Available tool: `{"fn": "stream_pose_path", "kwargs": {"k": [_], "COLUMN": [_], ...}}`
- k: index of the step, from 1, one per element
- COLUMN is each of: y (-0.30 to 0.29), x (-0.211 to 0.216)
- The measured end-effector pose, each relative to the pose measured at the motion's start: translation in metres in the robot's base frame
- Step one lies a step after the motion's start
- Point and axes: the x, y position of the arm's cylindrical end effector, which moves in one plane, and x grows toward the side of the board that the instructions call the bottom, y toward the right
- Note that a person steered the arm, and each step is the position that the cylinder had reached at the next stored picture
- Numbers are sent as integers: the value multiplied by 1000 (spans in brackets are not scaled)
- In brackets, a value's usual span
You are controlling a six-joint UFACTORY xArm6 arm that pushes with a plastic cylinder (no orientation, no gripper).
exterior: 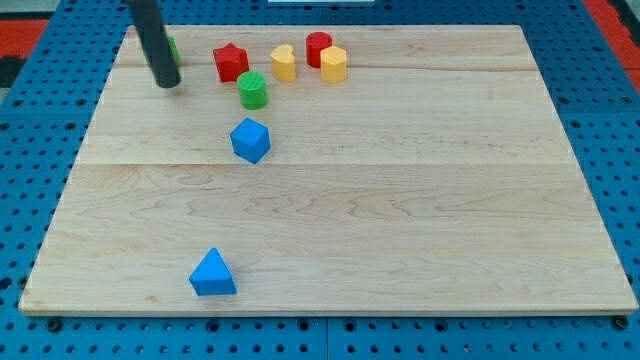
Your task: Move the yellow heart right to the green circle
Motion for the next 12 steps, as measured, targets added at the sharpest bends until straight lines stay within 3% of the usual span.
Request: {"fn": "stream_pose_path", "kwargs": {"k": [2, 3, 5, 6, 7, 8, 9, 10, 12], "y": [91, 86, 154, 189, 190, 190, 190, 131, 125], "x": [-17, -46, -104, -80, -29, -23, -72, -91, 9]}}
